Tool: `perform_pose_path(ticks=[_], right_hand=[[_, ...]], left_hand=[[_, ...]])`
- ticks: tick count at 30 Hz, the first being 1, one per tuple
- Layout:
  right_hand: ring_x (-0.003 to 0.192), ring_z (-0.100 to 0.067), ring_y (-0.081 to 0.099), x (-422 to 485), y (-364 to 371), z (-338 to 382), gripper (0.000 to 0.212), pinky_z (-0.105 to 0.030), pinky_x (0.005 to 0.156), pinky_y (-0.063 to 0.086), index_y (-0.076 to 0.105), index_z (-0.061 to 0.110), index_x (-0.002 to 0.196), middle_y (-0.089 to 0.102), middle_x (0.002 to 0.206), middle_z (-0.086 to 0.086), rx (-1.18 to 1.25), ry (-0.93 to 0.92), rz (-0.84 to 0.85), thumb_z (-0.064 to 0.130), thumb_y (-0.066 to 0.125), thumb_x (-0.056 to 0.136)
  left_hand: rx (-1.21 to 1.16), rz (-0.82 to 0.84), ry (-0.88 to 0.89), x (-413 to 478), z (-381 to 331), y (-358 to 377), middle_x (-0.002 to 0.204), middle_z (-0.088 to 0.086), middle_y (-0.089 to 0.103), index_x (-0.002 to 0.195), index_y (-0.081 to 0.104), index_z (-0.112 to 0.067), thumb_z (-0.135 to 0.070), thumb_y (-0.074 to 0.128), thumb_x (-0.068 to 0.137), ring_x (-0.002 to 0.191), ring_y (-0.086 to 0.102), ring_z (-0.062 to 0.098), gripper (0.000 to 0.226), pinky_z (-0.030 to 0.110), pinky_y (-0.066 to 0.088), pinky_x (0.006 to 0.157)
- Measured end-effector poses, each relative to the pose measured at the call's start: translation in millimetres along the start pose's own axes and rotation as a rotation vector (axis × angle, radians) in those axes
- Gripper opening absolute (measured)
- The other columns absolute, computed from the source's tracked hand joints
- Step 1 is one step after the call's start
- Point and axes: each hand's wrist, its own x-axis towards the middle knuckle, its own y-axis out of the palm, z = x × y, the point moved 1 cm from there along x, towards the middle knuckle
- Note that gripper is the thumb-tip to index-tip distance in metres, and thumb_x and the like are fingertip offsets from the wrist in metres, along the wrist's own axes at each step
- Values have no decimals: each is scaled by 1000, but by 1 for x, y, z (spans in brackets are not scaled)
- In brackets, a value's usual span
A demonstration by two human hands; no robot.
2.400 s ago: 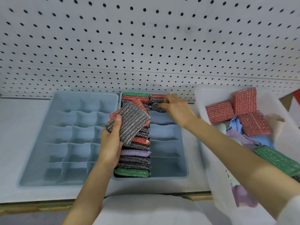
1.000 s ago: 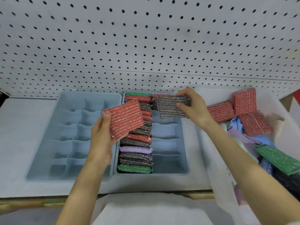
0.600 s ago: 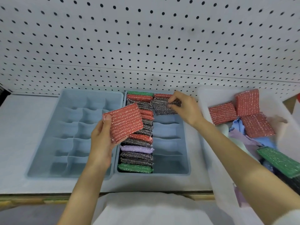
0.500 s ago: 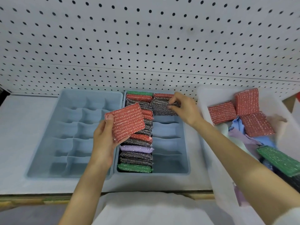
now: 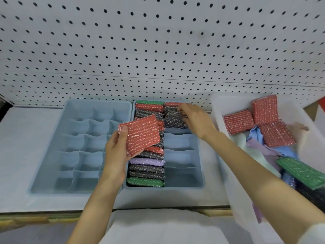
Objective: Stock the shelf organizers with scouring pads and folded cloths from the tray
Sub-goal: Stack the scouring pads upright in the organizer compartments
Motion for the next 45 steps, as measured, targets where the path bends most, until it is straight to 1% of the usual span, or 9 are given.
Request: perform_pose_path(ticks=[6,15,18,21,24,27,32,39,45], right_hand=[[78,-30,60,-1,6,3,45,-35,54,50,66,16,99,63,89,-7,-86,-14,29,-18,64,69],[104,-30,52,-13,16,14,44,-37,84,39,65,14,107,60,114,-6,-23,0,182,-15,52,76],[104,-35,52,-20,13,13,45,-40,85,38,66,10,101,62,110,-9,-36,63,3,-20,52,70],[95,-20,54,-33,-9,31,24,-33,82,43,66,13,101,57,97,0,462,319,-215,-3,61,83],[89,-6,56,-50,-44,75,35,-21,81,48,55,31,115,55,105,6,1061,335,81,18,68,85],[94,4,51,-62,-49,96,47,-12,81,44,52,34,112,52,114,4,875,134,98,19,78,76],[84,-12,59,-59,-48,90,30,-26,76,49,52,27,81,60,88,7,942,253,107,12,77,76],[85,-14,59,-48,-67,65,15,-26,76,51,62,17,102,61,96,-9,1112,349,318,10,61,89],[81,-16,55,-25,-52,15,17,-34,80,48,60,10,103,62,98,-9,731,510,-51,2,62,88]], left_hand=[[-7,-12,16,-8,0,-8,107,5,70,121,58,-12,-42,46,96,96,69,19,42,41,56,85],[-10,15,9,-20,8,-6,99,0,71,112,61,-19,-41,46,96,95,68,20,31,43,56,81],[-10,40,-19,-23,8,-4,99,-2,72,110,61,-22,-42,46,96,93,69,18,29,44,55,86],[-21,70,-23,-26,5,-1,105,2,71,114,61,-19,-41,48,95,97,68,19,32,46,55,88],[-37,113,-10,-30,0,5,102,3,72,115,61,-17,-40,51,92,94,69,19,33,45,56,85],[-58,168,-11,-35,-1,13,97,3,73,112,62,-16,-42,57,84,85,70,18,38,40,57,80],[7,171,0,-43,7,11,90,-1,73,98,64,-19,-32,55,92,84,70,15,17,35,58,75],[-45,124,-20,-39,7,-5,93,11,70,90,58,-8,-11,49,97,79,71,18,12,28,59,65],[-66,-38,19,-36,7,-20,92,9,68,87,55,-10,-11,50,97,80,71,17,12,24,58,61]])
